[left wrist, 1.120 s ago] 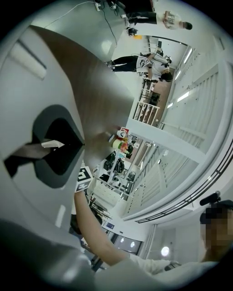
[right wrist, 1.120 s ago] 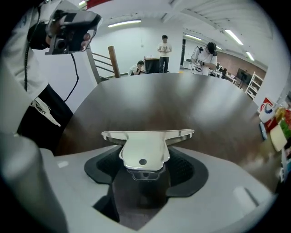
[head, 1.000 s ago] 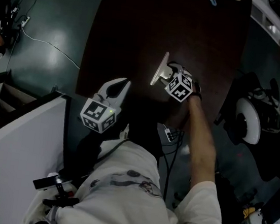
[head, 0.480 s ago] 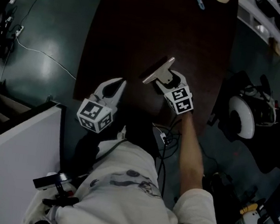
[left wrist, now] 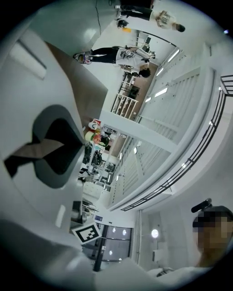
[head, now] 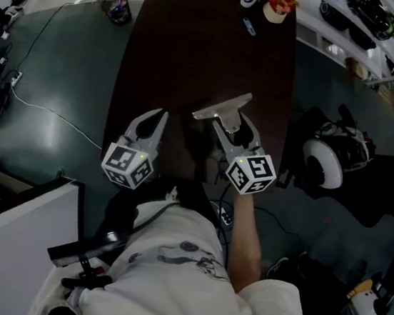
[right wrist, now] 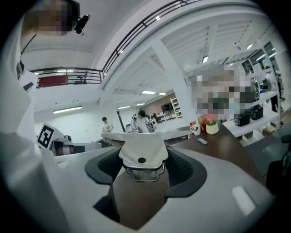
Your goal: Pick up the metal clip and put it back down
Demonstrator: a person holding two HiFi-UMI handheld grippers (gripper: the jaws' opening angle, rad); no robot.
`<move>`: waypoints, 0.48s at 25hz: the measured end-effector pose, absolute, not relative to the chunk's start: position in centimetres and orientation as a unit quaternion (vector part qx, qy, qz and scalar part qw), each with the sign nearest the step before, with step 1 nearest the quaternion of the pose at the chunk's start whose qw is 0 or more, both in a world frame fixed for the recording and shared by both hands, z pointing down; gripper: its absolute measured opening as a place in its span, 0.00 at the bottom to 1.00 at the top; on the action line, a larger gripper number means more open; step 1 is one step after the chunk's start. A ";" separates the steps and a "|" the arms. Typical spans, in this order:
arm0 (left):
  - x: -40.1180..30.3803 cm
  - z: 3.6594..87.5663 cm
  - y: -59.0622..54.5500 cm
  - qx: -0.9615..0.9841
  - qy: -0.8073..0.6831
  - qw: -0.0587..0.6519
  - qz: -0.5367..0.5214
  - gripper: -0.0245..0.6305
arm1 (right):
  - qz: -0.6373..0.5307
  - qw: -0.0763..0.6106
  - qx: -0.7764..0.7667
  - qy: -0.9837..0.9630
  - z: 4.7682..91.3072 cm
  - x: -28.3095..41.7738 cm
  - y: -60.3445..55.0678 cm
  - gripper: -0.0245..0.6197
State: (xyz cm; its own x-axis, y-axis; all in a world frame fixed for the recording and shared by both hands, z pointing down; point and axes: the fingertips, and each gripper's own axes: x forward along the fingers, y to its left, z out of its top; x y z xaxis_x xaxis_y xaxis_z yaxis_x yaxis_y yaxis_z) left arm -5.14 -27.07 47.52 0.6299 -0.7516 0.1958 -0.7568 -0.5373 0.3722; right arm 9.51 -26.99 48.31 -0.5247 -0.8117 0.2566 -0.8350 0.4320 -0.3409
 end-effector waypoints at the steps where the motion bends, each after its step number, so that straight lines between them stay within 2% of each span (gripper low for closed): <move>1: -5.3 46.8 -27.2 0.879 -0.431 0.205 0.000 0.03 | 0.202 0.021 0.502 -0.841 47.0 9.7 -27.0 0.49; 7: -6.3 43.3 -27.6 0.888 -0.435 0.145 -0.026 0.03 | 0.117 0.000 0.578 -0.808 41.4 10.4 -26.3 0.49; 12: -7.4 41.6 -26.9 0.893 -0.430 0.123 -0.041 0.03 | 0.082 -0.005 0.608 -0.790 39.6 10.3 -24.3 0.49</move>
State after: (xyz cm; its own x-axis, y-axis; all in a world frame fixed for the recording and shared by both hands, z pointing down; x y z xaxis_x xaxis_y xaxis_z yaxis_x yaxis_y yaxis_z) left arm -7.42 -26.90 41.60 0.6261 -0.7791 0.0321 -0.7588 -0.5993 0.2550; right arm 10.33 -24.26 39.56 -0.2606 -0.9610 0.0923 -0.9595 0.2472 -0.1350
